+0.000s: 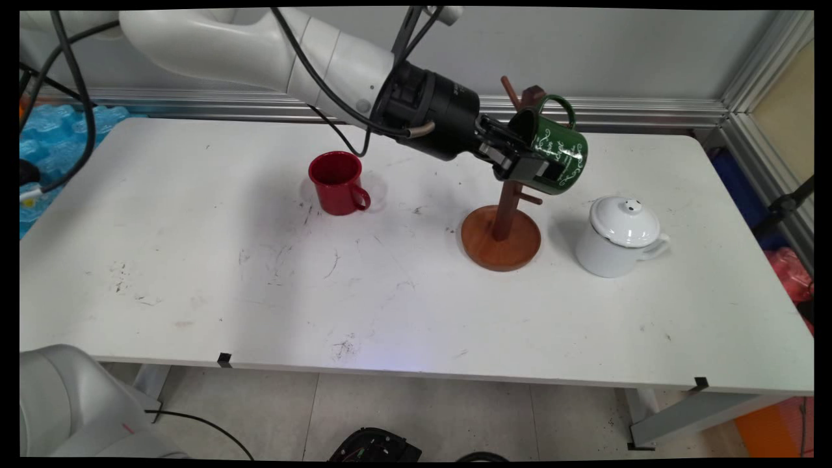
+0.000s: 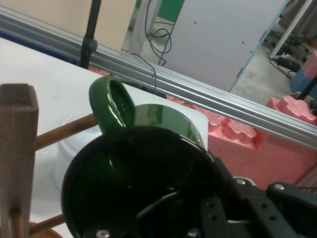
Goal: Place the picked object on the table
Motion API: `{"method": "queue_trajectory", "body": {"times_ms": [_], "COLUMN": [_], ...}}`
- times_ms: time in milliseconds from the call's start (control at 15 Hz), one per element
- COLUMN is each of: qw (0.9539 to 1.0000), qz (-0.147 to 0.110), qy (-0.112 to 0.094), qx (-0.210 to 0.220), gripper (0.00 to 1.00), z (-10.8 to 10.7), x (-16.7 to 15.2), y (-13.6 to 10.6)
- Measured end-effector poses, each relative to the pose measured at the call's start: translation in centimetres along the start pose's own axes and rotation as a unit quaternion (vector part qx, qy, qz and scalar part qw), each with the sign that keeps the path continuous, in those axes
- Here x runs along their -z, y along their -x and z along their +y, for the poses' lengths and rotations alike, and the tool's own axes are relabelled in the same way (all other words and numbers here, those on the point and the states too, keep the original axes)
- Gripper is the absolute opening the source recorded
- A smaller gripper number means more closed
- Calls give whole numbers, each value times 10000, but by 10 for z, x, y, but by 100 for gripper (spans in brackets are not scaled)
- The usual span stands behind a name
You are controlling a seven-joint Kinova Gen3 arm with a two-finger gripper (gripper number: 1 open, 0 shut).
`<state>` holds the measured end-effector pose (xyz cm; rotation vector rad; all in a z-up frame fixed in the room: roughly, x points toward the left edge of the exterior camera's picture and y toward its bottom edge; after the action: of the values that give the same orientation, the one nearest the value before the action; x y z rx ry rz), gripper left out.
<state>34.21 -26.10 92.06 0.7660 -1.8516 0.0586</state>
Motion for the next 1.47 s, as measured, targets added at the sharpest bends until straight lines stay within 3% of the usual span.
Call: {"method": "queue_trajectory", "body": {"times_ms": [467, 867, 1467], "qw": [9998, 9983, 9886], "qz": [-35, -226, -992], "qy": [144, 164, 18], "qx": [-100, -505, -1133], "gripper": [0, 0, 0], "z": [7, 4, -7], "x": [8, 26, 56], "y": [-2, 5, 31]}}
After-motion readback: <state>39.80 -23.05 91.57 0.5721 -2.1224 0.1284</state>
